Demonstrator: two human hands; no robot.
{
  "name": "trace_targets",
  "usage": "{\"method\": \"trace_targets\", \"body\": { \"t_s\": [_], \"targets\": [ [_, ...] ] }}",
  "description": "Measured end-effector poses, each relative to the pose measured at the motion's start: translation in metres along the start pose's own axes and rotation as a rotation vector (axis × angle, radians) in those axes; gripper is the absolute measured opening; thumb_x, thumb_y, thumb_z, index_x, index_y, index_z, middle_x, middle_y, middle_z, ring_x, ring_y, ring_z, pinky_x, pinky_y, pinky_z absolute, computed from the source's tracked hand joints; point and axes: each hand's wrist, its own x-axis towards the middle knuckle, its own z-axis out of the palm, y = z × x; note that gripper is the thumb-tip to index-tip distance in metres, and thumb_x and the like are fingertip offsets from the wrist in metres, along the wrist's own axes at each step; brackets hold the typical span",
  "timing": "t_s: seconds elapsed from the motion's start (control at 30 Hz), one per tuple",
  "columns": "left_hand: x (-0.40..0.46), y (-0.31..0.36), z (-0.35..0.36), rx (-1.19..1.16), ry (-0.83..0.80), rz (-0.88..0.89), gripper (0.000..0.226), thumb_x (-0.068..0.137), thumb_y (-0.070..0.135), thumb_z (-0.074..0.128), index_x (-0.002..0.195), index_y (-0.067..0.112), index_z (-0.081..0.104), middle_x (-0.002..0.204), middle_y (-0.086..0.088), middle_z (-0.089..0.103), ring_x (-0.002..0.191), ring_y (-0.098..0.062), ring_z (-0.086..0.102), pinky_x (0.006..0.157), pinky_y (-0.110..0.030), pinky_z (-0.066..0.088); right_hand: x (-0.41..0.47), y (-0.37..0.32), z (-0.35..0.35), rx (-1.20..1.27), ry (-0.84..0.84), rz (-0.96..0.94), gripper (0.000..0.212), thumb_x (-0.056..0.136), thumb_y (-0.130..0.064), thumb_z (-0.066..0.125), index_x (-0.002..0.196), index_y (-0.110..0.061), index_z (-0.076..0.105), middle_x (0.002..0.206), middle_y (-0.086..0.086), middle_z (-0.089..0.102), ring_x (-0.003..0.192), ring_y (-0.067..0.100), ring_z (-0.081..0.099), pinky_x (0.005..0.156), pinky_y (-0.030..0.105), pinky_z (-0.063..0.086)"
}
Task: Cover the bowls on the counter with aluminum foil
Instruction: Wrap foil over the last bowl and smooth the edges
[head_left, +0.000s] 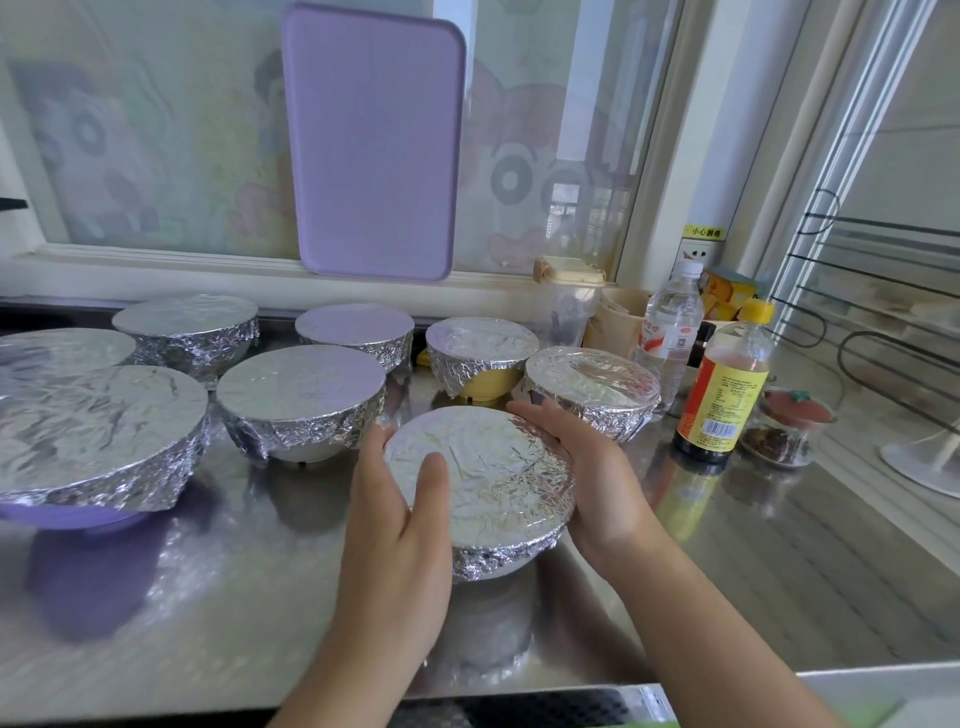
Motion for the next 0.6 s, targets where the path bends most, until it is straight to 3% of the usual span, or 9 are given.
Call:
{"method": "trace_targets", "body": {
  "t_s": [0.07, 0.13, 0.2, 0.27, 0.33, 0.4, 0.5, 0.6],
  "targets": [
    [0.003, -0.003, 0.002, -0.001, 0.014, -0.037, 0.048, 0.106, 0.037, 0.048, 0.154, 0.034, 0.04, 0.148, 0.012, 0.054, 0.136, -0.009, 0.05, 0.119, -0.041, 0.038, -0.004, -0.001, 0.002, 0.008, 0.018, -0.001, 0.062, 0.083, -0.035, 0.067, 0.125, 0.01, 0.062, 0.12, 0.028, 0.071, 0.104, 0.029, 0.075, 0.093, 0.04, 0.05],
    [0.006, -0.004, 0.002, -0.021, 0.019, -0.084, 0.048, 0.108, 0.035, 0.047, 0.155, 0.036, 0.04, 0.15, 0.014, 0.052, 0.138, -0.011, 0.051, 0.12, -0.043, 0.038, -0.006, 0.001, 0.002, 0.013, 0.032, 0.005, 0.046, 0.101, -0.023, 0.056, 0.13, 0.012, 0.059, 0.108, 0.015, 0.077, 0.09, 0.014, 0.076, 0.086, 0.036, 0.052],
    [0.009, -0.006, 0.001, -0.038, 0.024, -0.125, 0.046, 0.108, 0.035, 0.048, 0.154, 0.039, 0.042, 0.148, 0.012, 0.055, 0.136, -0.015, 0.054, 0.119, -0.047, 0.04, -0.006, 0.002, 0.003, 0.04, 0.061, 0.022, 0.039, 0.107, -0.02, 0.048, 0.13, 0.009, 0.062, 0.099, -0.004, 0.077, 0.092, 0.002, 0.074, 0.091, 0.036, 0.054],
    [0.011, -0.006, 0.0, -0.064, 0.026, -0.157, 0.047, 0.105, 0.043, 0.053, 0.151, 0.043, 0.044, 0.146, 0.012, 0.057, 0.134, -0.016, 0.056, 0.119, -0.047, 0.041, -0.005, 0.004, 0.002, 0.079, 0.071, 0.024, 0.039, 0.108, -0.021, 0.048, 0.13, 0.008, 0.063, 0.094, -0.005, 0.077, 0.1, 0.012, 0.075, 0.087, 0.035, 0.057],
    [0.012, -0.004, -0.001, -0.113, 0.018, -0.188, 0.049, 0.1, 0.05, 0.056, 0.148, 0.046, 0.047, 0.142, 0.02, 0.058, 0.134, -0.011, 0.056, 0.118, -0.043, 0.042, -0.006, 0.004, 0.002, 0.099, 0.082, 0.03, 0.034, 0.109, -0.019, 0.049, 0.13, 0.002, 0.064, 0.097, -0.014, 0.074, 0.092, 0.003, 0.075, 0.081, 0.031, 0.06],
    [0.012, -0.004, -0.002, -0.163, 0.005, -0.205, 0.047, 0.1, 0.048, 0.059, 0.146, 0.045, 0.05, 0.133, 0.033, 0.058, 0.129, -0.002, 0.057, 0.114, -0.037, 0.044, -0.008, 0.005, 0.004, 0.113, 0.109, 0.046, 0.031, 0.109, -0.021, 0.05, 0.129, -0.009, 0.071, 0.11, 0.001, 0.078, 0.084, 0.008, 0.078, 0.068, 0.024, 0.062],
    [0.012, -0.004, 0.003, -0.256, 0.068, -0.206, 0.04, 0.102, 0.042, 0.06, 0.142, 0.04, 0.056, 0.133, 0.025, 0.062, 0.123, -0.002, 0.059, 0.101, -0.027, 0.045, -0.006, 0.012, 0.007, 0.17, 0.127, 0.025, 0.03, 0.096, -0.032, 0.064, 0.115, -0.01, 0.069, 0.11, 0.016, 0.072, 0.094, 0.027, 0.072, 0.078, 0.033, 0.055],
    [0.014, -0.002, 0.012, -0.355, 0.165, -0.239, 0.029, 0.109, 0.031, 0.051, 0.134, 0.033, 0.064, 0.13, 0.011, 0.066, 0.12, -0.012, 0.06, 0.09, -0.024, 0.046, -0.007, 0.022, 0.014, 0.271, 0.16, 0.01, 0.061, 0.065, -0.044, 0.074, 0.118, -0.016, 0.064, 0.112, 0.019, 0.062, 0.102, 0.034, 0.063, 0.091, 0.045, 0.043]
  ]
}}
